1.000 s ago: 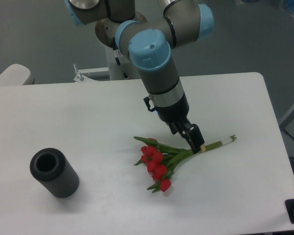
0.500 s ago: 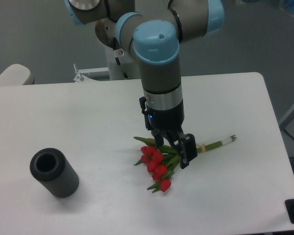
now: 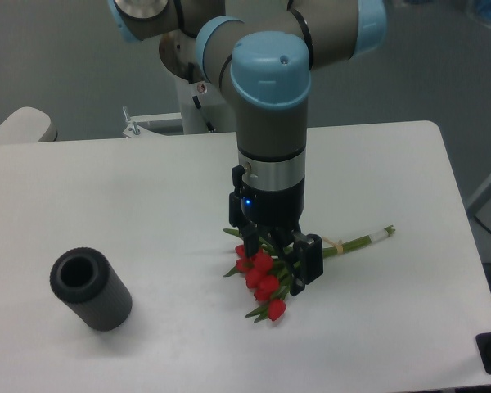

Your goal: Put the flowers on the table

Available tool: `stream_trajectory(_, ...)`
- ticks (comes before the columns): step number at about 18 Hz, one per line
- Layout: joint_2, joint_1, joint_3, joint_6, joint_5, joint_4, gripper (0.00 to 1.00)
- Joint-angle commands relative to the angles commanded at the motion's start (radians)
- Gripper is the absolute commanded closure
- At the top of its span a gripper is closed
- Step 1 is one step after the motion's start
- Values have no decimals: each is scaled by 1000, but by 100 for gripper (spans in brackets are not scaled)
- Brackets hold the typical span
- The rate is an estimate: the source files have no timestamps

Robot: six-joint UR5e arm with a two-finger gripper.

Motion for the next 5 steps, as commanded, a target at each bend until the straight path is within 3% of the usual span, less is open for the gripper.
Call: stream_trajectory(5, -5, 0, 6, 2, -3, 0, 1)
